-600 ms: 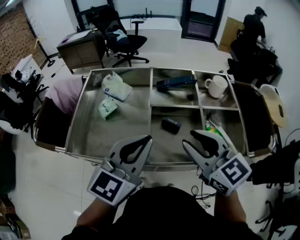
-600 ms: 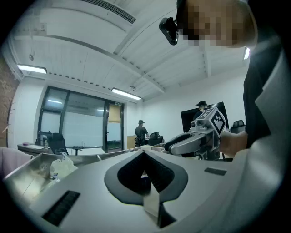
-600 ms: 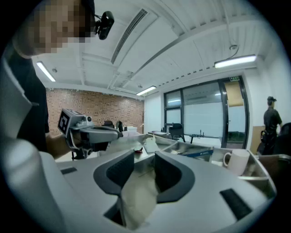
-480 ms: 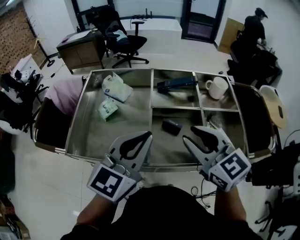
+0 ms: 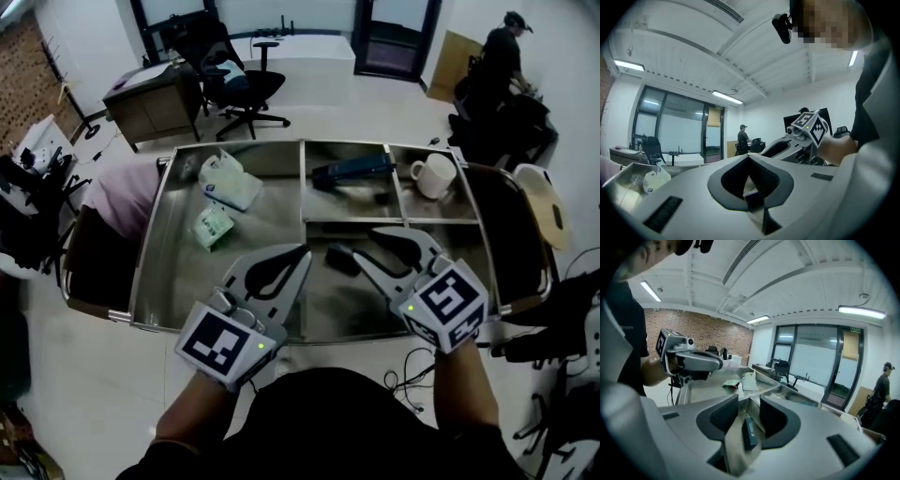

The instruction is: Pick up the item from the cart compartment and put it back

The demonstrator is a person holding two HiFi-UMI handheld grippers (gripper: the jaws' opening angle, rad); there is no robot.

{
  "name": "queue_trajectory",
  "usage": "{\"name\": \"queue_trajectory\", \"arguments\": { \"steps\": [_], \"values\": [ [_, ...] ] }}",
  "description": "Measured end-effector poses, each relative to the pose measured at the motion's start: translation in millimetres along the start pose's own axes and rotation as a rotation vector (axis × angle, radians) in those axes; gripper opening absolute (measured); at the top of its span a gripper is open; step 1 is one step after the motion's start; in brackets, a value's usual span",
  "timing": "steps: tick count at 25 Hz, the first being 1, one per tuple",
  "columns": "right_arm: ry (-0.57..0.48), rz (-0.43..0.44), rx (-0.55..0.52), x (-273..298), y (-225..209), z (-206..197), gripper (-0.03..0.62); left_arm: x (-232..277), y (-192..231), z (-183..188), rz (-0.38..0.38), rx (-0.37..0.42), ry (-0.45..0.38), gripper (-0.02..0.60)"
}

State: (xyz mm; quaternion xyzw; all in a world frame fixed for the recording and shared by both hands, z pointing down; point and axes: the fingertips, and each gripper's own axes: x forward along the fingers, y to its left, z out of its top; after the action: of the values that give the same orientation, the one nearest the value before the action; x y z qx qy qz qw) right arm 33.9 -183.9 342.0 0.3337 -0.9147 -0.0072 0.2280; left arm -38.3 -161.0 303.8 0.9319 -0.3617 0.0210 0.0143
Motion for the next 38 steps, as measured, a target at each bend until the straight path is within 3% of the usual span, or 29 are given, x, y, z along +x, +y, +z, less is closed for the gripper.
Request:
{"name": "queue_trajectory", "arguments": {
  "steps": [8, 16, 28, 31, 38],
  "values": [
    [0.207, 0.099, -0.075, 50, 1, -34, 0.167, 14, 20, 1, 0.001, -0.005, -0.010, 0.000],
    [0.416, 0.127, -0.157, 82, 1, -77, 0.166, 21, 35, -9, 0.022, 0.002, 0.005, 0.000],
    [0.544, 0.152, -0.147, 94, 5, -108, 0.163, 21, 37, -14, 0.015, -0.009, 0.014, 0.000],
    [0.547, 0.150, -0.141, 95, 5, -109, 0.124, 20, 36, -15, 0.011, -0.006, 0.016, 0.000],
    [0.508, 0.125, -0.129, 91, 2, -99, 0.114, 17, 33, -13, 0.014, -0.007, 0.014, 0.000]
  ]
}}
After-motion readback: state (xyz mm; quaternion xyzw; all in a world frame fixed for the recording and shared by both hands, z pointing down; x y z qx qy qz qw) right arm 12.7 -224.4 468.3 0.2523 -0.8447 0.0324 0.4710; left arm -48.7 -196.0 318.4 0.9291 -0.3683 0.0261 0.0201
